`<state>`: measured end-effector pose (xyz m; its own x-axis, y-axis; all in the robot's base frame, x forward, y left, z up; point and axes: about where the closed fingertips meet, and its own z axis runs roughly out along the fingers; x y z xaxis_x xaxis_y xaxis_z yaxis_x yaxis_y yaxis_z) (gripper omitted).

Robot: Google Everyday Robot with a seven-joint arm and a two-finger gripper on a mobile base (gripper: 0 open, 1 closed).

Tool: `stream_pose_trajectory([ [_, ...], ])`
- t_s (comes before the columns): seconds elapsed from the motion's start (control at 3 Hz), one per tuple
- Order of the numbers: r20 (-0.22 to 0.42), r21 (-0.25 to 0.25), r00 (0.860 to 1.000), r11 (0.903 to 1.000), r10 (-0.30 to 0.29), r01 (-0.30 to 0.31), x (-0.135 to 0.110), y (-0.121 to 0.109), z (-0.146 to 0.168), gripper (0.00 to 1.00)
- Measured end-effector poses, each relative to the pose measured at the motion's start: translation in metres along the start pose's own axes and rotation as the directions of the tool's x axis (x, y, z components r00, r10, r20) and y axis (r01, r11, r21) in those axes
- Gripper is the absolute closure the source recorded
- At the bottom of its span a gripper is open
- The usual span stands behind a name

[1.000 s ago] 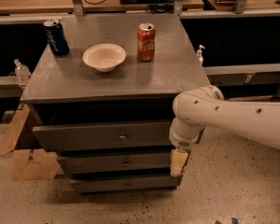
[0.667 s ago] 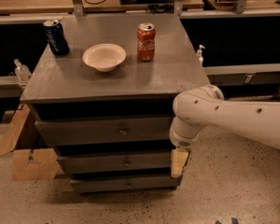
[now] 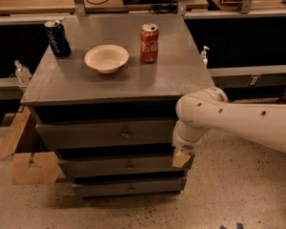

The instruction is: Close top drawer

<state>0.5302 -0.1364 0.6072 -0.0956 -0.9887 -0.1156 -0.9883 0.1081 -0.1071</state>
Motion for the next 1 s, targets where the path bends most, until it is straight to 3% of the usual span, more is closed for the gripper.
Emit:
stream_pose_trajectory([
  [0.33, -0.001, -0.001, 1.0, 1.0, 0.0, 0.0, 0.0001, 0.0006, 0.0004, 0.49],
  [1.0, -0.002, -0.004, 1.0, 1.0, -0.002, 0.002, 0.0005, 0.0021, 0.0015, 0.0],
])
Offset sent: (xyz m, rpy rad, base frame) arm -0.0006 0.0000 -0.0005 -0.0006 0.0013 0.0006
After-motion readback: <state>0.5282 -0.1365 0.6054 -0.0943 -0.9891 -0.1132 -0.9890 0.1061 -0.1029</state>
